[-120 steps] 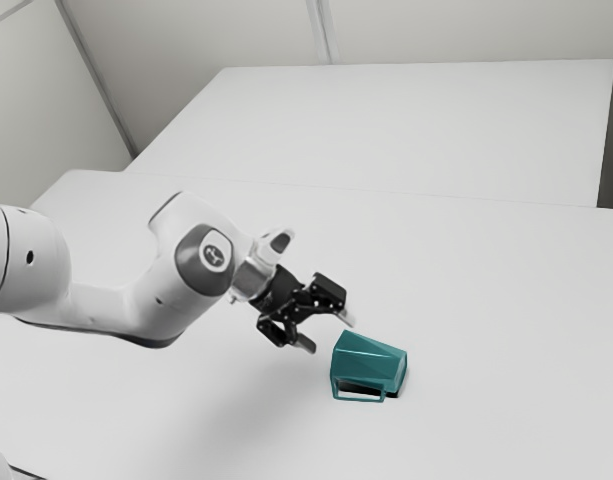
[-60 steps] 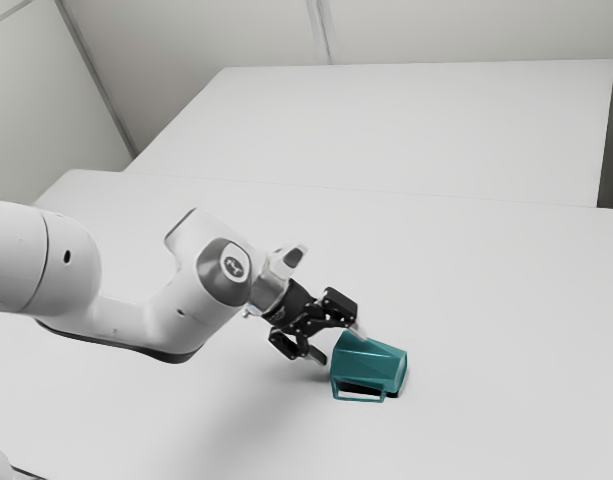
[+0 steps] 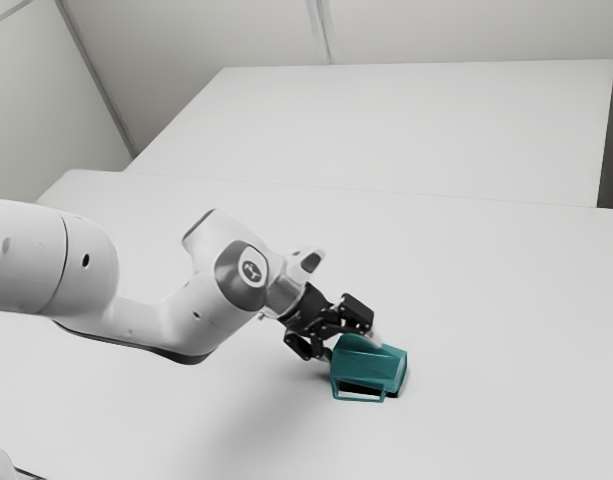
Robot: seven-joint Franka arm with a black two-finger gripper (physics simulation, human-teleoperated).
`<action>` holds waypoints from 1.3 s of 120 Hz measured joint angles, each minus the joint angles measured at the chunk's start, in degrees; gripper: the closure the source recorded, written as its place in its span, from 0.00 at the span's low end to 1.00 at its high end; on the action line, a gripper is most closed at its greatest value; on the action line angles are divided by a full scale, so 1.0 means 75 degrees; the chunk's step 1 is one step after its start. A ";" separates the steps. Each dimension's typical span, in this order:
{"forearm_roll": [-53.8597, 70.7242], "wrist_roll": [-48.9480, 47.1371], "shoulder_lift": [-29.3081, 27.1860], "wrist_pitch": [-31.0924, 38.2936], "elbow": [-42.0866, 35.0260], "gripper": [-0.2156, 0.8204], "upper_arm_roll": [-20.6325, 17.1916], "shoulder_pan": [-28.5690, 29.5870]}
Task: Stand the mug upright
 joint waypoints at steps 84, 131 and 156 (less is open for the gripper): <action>0.0866 0.0029 -0.0210 0.0154 0.0588 0.93 -0.0038 -0.0277; 0.3142 -0.0320 -0.0927 0.0056 0.0889 0.96 0.0387 -0.0489; 0.4893 -0.0592 -0.0970 -0.0803 0.1746 0.96 0.1136 0.0493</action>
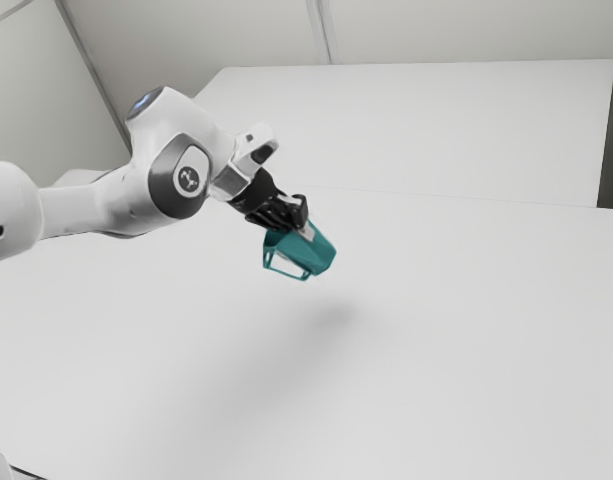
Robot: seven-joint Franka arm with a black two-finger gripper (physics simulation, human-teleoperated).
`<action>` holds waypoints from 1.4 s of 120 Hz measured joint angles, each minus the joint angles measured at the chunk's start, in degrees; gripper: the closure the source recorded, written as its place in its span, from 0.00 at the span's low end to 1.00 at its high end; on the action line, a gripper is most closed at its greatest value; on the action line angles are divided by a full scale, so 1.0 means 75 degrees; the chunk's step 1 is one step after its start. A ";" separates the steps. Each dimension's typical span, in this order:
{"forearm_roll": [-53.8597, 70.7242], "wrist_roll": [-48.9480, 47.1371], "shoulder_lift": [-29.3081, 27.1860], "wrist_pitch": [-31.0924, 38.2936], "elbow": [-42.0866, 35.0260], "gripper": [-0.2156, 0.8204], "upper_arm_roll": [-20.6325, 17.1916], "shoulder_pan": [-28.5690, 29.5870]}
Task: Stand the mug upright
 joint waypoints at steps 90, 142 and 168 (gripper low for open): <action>0.3174 -0.0212 0.1658 -0.2546 0.1647 0.97 -0.1307 0.2882; 0.3473 -0.0022 0.2287 -0.3027 0.2003 0.97 -0.1732 0.3327; 0.3192 0.0105 0.2531 -0.2660 0.2082 0.97 -0.1859 0.3389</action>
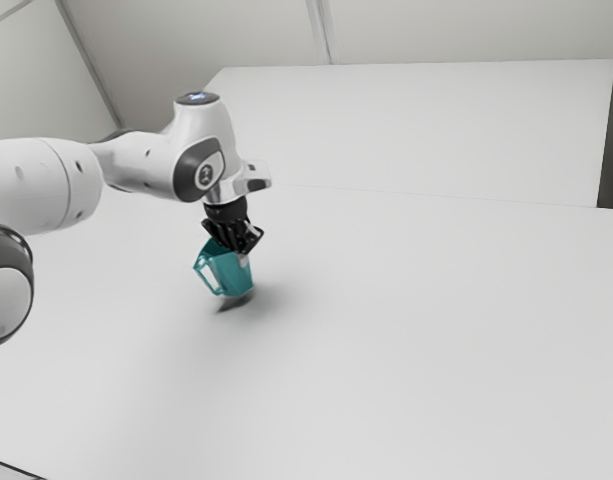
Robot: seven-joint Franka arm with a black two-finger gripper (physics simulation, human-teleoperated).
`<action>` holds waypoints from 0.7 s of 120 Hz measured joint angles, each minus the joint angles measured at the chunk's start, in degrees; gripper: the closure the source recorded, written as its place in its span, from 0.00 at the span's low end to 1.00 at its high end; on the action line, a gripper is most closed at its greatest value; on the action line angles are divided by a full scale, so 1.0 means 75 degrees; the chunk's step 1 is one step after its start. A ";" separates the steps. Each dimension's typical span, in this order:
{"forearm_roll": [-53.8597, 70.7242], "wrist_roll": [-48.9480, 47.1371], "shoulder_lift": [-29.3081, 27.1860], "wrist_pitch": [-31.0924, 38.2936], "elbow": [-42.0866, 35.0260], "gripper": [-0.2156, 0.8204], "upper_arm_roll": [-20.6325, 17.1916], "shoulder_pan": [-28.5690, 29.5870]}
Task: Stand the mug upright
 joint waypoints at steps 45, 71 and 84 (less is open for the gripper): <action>-0.0148 0.0162 0.0156 0.0298 0.0002 0.97 -0.0124 0.0068; -0.0245 0.0246 0.0202 0.0322 0.0000 0.75 -0.0130 0.0068; -0.0298 0.0300 0.0194 0.0312 0.0001 0.54 -0.0130 0.0068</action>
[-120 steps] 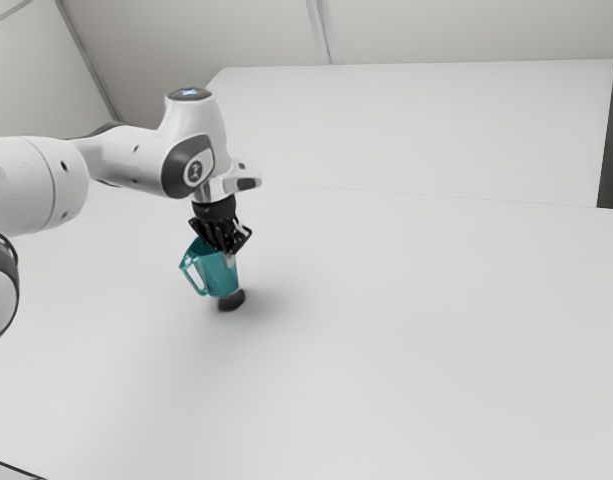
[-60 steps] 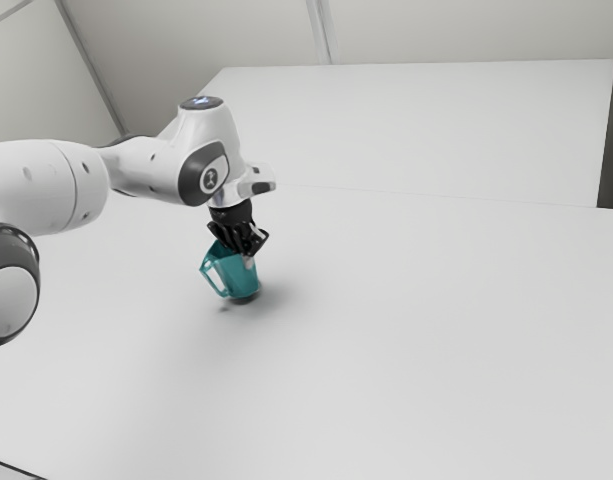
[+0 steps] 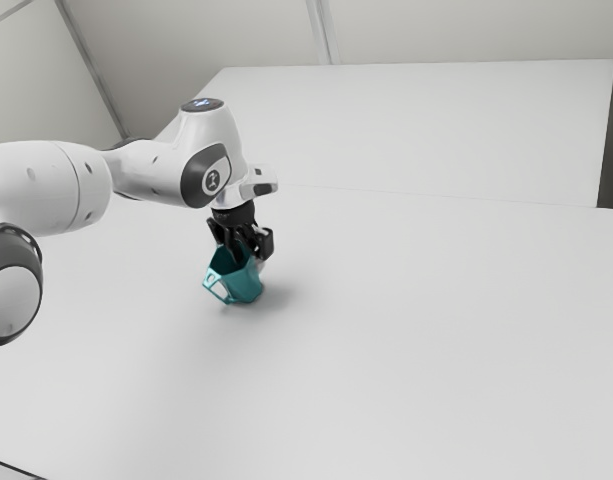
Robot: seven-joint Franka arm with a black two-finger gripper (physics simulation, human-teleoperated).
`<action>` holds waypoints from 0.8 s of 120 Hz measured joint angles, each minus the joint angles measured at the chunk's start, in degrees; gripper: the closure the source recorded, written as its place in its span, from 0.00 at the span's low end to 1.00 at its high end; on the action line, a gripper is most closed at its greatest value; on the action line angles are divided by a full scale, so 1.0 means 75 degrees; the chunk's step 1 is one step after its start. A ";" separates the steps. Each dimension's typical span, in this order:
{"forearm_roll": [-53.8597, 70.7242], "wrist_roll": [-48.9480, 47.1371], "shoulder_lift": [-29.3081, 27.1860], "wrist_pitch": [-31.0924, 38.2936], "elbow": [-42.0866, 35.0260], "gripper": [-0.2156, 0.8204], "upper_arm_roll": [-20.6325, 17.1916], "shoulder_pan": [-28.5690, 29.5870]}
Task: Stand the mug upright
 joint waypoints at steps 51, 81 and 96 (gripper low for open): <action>0.0100 0.0112 -0.0850 -0.0116 0.0041 0.25 0.0080 -0.0123; 0.0706 0.0082 -0.1600 -0.1085 0.0961 0.22 0.0212 -0.0146; 0.0972 0.0029 -0.1782 -0.1735 0.1482 0.22 0.0263 -0.0197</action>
